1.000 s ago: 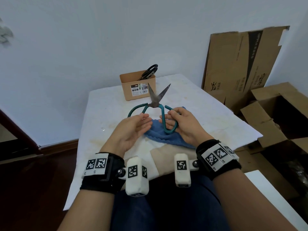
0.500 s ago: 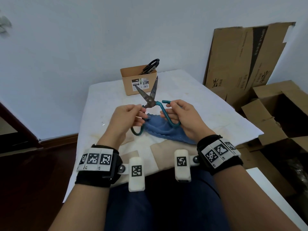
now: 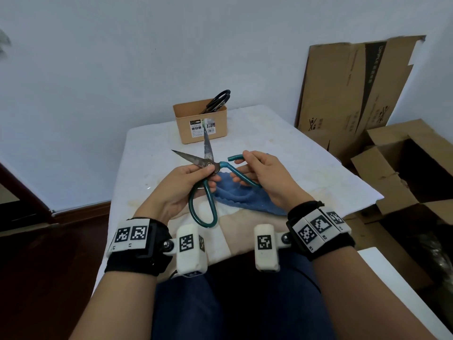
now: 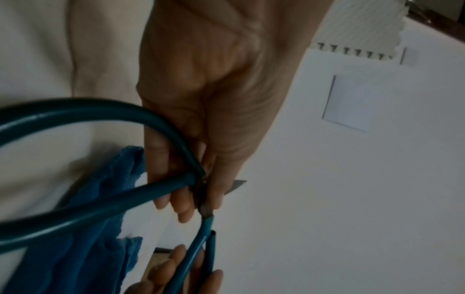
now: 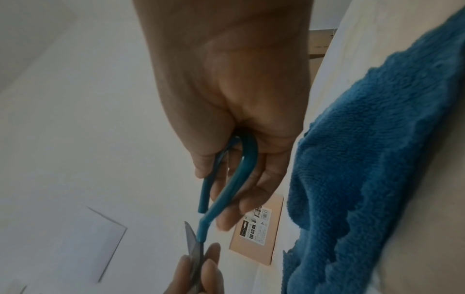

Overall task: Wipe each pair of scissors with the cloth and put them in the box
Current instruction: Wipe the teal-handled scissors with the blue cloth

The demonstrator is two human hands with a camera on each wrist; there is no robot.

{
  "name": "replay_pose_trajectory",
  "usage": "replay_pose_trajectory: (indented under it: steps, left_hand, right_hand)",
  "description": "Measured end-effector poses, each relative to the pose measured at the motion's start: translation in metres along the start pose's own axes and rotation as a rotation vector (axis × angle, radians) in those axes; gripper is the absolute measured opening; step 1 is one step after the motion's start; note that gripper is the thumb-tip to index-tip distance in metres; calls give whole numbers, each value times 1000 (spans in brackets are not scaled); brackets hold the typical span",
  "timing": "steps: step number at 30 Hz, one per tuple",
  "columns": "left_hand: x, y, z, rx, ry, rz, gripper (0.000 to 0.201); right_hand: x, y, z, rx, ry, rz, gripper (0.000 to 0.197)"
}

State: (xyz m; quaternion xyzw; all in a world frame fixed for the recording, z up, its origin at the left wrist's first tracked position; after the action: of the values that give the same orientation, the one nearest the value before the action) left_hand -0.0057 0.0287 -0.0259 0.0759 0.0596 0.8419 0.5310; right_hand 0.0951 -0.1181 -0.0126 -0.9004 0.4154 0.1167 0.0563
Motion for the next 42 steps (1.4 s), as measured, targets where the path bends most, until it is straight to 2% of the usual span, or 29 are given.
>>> replay_pose_trajectory:
  steps: [3, 6, 10, 15, 17, 19, 23, 25, 31, 33, 36, 38, 42]
  left_hand:
    - [3, 2, 0, -7, 40, 22, 12]
    - [18, 4, 2, -29, 39, 138, 12]
    - [32, 6, 0, -39, 62, 223, 13]
    - [27, 6, -3, -17, 125, 223, 14]
    - [22, 6, -3, -6, 122, 207, 14]
    - [17, 7, -4, 3, 120, 192, 14]
    - [12, 11, -5, 14, 118, 174, 13]
    - [12, 13, -4, 11, 113, 169, 13]
    - [19, 18, 1, -10, 71, 189, 14]
    - [20, 20, 3, -18, 59, 185, 14]
    - [23, 21, 6, -34, 8, 190, 15]
    - [27, 22, 9, -44, -51, 195, 15]
    - [32, 25, 14, -68, -121, 199, 16]
  right_hand:
    - [1, -1, -5, -12, 43, 26, 41]
    - [24, -6, -15, 4, 129, 175, 41]
    - [67, -4, -28, 10, 595, 326, 24]
    - [95, 3, -16, -210, 1040, 319, 36]
    - [99, 6, -7, -280, 1129, 282, 36]
    - [99, 7, 3, -326, 1159, 227, 28]
    - [98, 10, 14, -332, 1102, 192, 24]
    - [94, 11, 8, -252, 1014, 216, 20]
    - [82, 18, -69, 279, 570, 499, 31]
    - [74, 20, -93, 423, 433, 539, 29]
    - [61, 20, -120, 561, 265, 562, 25]
    - [55, 18, -130, 617, 220, 585, 21]
    - [48, 12, -130, 620, 203, 582, 13]
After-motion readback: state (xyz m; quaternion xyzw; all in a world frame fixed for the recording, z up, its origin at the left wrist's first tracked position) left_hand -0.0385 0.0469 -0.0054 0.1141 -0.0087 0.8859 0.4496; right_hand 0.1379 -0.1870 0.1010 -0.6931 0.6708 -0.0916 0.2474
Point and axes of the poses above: each hand's wrist, its own y-axis away from the middle knuckle, its own x-axis out of the back of the hand, z = x × y, the point moved 7 cm from there along -y, towards the middle knuckle, and after that the axes turned 11 degrees about -y, right-handed, at the moved point
